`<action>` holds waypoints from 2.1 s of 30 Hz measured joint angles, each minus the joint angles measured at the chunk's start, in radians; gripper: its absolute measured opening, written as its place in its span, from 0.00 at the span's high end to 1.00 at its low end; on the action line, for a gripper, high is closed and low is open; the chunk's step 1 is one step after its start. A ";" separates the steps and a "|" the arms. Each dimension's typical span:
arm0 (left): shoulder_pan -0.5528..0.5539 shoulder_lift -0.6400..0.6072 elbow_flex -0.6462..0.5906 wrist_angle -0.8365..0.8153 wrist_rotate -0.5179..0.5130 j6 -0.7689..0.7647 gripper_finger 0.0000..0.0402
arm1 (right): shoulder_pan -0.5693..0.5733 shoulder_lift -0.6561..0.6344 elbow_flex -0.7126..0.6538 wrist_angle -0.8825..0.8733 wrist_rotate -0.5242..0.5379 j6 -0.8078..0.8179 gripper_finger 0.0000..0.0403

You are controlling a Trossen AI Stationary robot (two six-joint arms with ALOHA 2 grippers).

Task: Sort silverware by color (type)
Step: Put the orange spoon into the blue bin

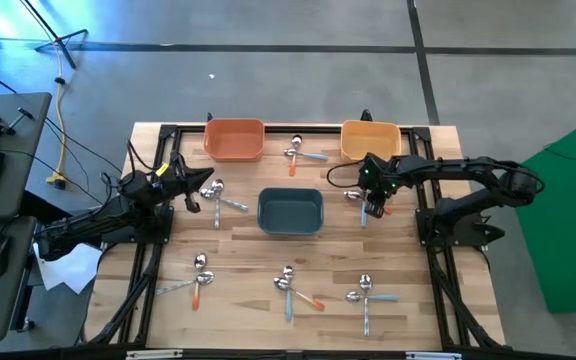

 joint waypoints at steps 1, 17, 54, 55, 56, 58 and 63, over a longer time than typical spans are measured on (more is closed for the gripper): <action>0.000 0.000 0.000 0.000 0.000 -0.001 0.99 | -0.004 0.004 0.000 0.000 -0.006 -0.005 0.71; -0.001 0.000 0.000 -0.007 0.001 -0.036 0.99 | -0.015 -0.023 0.032 -0.076 0.017 -0.028 0.71; -0.001 0.000 0.000 -0.008 0.000 -0.078 0.99 | 0.005 0.102 0.088 -0.136 -0.020 0.031 0.97; 0.000 0.000 0.000 -0.009 0.001 -0.078 0.99 | 0.015 0.101 0.114 -0.162 -0.018 0.040 0.98; 0.000 0.000 0.000 -0.010 0.001 -0.078 0.99 | 0.026 0.101 0.147 -0.182 -0.011 0.055 0.98; 0.000 0.000 0.000 -0.008 0.001 -0.078 0.99 | 0.052 0.100 0.213 -0.269 0.015 0.086 0.98; 0.000 0.000 0.000 -0.009 0.000 -0.076 0.99 | 0.139 0.098 0.430 -0.435 0.047 0.175 0.99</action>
